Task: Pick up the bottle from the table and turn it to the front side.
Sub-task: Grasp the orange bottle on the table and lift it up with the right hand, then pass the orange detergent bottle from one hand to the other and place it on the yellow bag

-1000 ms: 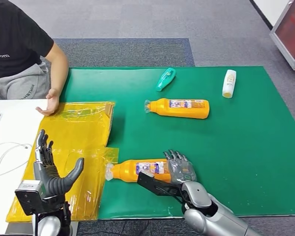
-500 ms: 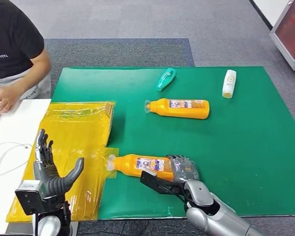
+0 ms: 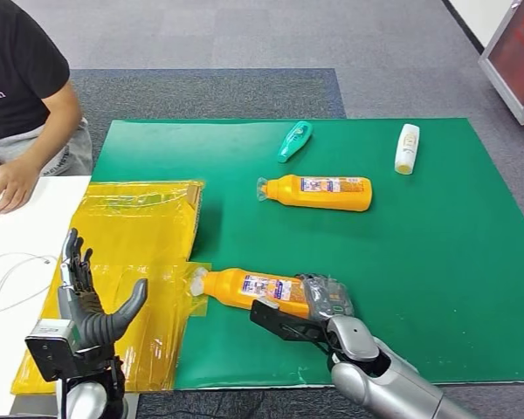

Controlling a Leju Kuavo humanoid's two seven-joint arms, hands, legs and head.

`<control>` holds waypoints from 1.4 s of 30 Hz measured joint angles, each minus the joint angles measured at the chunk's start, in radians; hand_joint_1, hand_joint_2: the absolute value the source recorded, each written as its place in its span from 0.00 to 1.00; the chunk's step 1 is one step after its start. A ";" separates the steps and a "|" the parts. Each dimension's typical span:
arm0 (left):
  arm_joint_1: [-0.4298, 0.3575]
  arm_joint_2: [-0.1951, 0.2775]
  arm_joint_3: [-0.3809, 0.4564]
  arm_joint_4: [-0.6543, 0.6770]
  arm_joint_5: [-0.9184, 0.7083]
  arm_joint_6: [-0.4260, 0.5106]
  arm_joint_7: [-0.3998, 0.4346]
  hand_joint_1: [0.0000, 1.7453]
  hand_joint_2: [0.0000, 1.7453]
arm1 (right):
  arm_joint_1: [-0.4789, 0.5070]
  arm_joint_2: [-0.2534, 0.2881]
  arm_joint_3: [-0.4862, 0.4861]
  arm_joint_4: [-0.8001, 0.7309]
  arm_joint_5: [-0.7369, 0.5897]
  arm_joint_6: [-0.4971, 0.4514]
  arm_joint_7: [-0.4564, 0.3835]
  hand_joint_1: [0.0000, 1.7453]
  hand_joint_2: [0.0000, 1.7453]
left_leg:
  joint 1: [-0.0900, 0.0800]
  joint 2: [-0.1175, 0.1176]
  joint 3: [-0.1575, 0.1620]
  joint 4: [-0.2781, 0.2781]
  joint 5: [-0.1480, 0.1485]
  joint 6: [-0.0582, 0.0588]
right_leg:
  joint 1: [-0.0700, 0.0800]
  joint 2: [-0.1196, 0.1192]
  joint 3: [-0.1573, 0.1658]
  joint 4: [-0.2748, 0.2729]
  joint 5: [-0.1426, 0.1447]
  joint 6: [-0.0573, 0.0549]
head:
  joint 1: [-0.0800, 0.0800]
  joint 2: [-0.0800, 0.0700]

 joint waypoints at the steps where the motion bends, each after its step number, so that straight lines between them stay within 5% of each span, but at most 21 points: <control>1: 0.000 0.000 0.000 0.000 0.000 0.003 0.000 0.00 1.00 | 0.006 0.004 -0.004 0.000 -0.013 -0.019 0.001 1.00 1.00 | 0.000 0.000 0.000 0.000 0.000 0.000 | 0.000 0.000 0.000 0.000 0.000 0.000 | 0.000 0.000; 13: -0.001 0.000 0.000 -0.009 0.023 0.033 -0.011 0.00 1.00 | 0.098 0.067 -0.125 -0.084 -0.199 -0.092 0.011 1.00 1.00 | 0.000 0.000 -0.001 0.000 0.000 0.000 | 0.000 0.000 -0.001 0.000 0.000 0.000 | 0.000 0.000; 30: -0.014 0.000 -0.002 -0.014 0.062 0.047 -0.019 0.00 1.00 | 0.135 0.097 -0.204 -0.178 -0.255 -0.138 0.011 1.00 1.00 | 0.000 0.000 -0.002 0.000 0.000 0.000 | 0.000 0.000 -0.002 0.000 0.000 0.000 | 0.000 0.000; 42: -0.027 -0.012 -0.008 -0.042 0.392 -0.072 0.091 0.00 1.00 | 0.125 0.156 -0.220 -0.302 -0.408 -0.103 0.011 1.00 1.00 | 0.000 0.000 -0.002 0.000 0.000 0.000 | 0.000 0.000 -0.002 0.000 0.000 0.000 | 0.000 0.000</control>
